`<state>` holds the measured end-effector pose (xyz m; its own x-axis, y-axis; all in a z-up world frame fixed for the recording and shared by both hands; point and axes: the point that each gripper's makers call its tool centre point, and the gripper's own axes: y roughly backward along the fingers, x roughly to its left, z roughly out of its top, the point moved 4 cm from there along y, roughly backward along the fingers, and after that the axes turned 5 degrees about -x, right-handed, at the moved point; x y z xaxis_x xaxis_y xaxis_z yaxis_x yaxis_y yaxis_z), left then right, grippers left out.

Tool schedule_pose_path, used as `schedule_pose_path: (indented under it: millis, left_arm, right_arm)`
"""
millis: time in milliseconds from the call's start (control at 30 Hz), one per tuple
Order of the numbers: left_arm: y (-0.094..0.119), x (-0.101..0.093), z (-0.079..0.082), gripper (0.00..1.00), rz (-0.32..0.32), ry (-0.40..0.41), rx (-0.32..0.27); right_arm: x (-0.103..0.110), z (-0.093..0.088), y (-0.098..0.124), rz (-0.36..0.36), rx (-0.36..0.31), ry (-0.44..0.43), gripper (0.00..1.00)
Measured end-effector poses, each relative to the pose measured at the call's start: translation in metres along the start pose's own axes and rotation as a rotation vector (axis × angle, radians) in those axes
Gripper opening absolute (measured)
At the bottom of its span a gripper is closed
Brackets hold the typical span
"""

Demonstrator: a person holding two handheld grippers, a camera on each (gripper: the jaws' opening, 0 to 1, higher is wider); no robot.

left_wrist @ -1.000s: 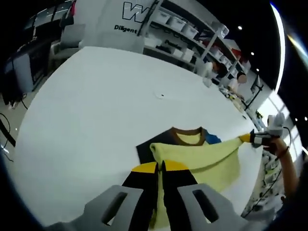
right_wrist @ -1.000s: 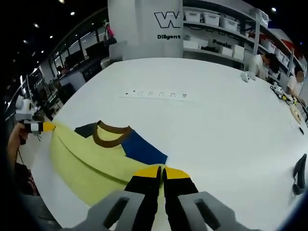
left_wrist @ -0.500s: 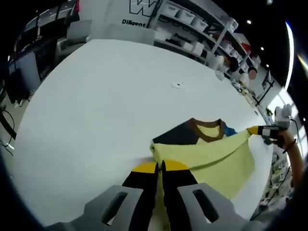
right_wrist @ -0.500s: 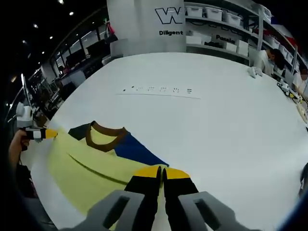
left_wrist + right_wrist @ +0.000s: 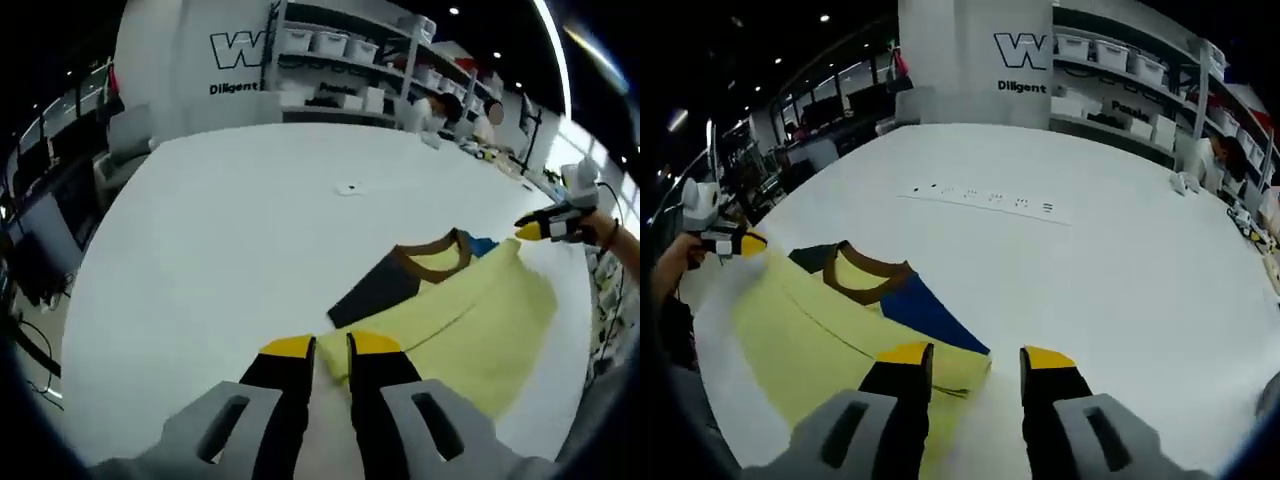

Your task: Fold the garment on the visible template until the final outline fits inside the template.

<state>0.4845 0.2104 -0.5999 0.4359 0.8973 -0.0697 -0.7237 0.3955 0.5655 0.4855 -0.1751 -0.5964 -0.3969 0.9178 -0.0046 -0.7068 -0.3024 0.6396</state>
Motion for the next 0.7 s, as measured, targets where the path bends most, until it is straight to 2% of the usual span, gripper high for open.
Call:
schedule_pose_path:
  millis: [33,67,100,167,333,433,567,700]
  left_arm:
    - [-0.001,-0.001,-0.001,0.22,-0.017,-0.062,0.002]
    - [-0.001,-0.002,-0.002,0.24,-0.025,-0.076,0.003]
    - [-0.002,-0.007,-0.005,0.25,-0.062,-0.137,0.01]
    - [-0.006,-0.012,-0.009,0.28,-0.088,-0.209,0.008]
    - [-0.013,-0.018,-0.017,0.41,-0.125,-0.343,0.03]
    - [-0.017,-0.02,-0.023,0.42,-0.134,-0.444,0.058]
    - [-0.021,-0.018,-0.023,0.41,-0.133,-0.423,0.056]
    - [-0.025,-0.015,-0.024,0.4,-0.134,-0.406,0.061]
  right_arm:
    - [0.003,-0.002,0.001,0.008,0.003,0.039,0.33]
    - [0.006,-0.003,0.001,0.026,-0.005,0.076,0.35]
    - [0.008,-0.005,-0.001,0.038,-0.009,0.111,0.41]
    - [0.011,-0.01,-0.002,0.047,0.005,0.158,0.48]
    - [0.015,-0.017,-0.006,0.054,0.015,0.255,0.43]
    - [0.015,-0.019,-0.008,0.048,0.02,0.366,0.41]
    - [0.017,-0.024,-0.011,0.057,0.038,0.445,0.34]
    - [0.016,-0.028,-0.013,0.062,0.049,0.476,0.27]
